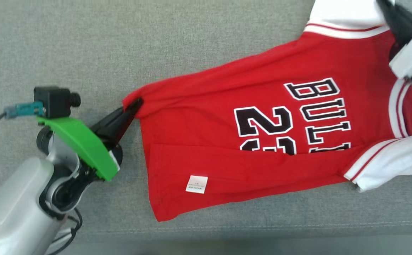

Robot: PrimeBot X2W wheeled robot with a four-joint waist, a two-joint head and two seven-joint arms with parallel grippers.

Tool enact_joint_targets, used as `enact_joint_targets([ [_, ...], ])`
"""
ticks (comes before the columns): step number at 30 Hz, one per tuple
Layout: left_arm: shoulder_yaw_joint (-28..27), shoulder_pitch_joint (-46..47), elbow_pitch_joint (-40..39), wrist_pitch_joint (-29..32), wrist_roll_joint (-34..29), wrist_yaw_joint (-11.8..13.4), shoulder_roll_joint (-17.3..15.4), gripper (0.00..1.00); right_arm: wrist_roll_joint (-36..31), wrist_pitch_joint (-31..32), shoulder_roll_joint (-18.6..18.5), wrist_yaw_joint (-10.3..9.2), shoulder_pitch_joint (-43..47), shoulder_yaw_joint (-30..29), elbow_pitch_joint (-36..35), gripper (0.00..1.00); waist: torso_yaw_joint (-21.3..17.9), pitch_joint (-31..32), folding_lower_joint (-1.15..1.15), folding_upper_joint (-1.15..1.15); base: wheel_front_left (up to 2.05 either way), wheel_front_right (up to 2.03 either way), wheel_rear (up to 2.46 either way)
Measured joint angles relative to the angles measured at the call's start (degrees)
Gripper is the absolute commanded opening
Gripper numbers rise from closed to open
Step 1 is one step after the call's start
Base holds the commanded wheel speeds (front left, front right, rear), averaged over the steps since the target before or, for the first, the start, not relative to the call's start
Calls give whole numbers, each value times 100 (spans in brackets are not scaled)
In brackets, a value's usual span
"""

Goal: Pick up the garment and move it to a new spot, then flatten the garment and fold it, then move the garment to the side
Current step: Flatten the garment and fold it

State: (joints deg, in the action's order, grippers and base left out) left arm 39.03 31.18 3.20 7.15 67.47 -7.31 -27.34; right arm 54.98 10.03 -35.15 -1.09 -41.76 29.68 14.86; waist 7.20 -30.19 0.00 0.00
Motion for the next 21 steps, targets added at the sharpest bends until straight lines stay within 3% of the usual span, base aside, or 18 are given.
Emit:
enact_joint_targets([
  [9,-37,-712,36,-376,233,0,-174,0,168,-321,-21,-9,840,-67,-257,0,-200,539,0,0,0,0,0],
  [21,113,-1126,-285,-536,314,0,-203,0,427,-546,-272,-255,1700,-305,-1014,0,-548,967,0,0,0,0,0],
])
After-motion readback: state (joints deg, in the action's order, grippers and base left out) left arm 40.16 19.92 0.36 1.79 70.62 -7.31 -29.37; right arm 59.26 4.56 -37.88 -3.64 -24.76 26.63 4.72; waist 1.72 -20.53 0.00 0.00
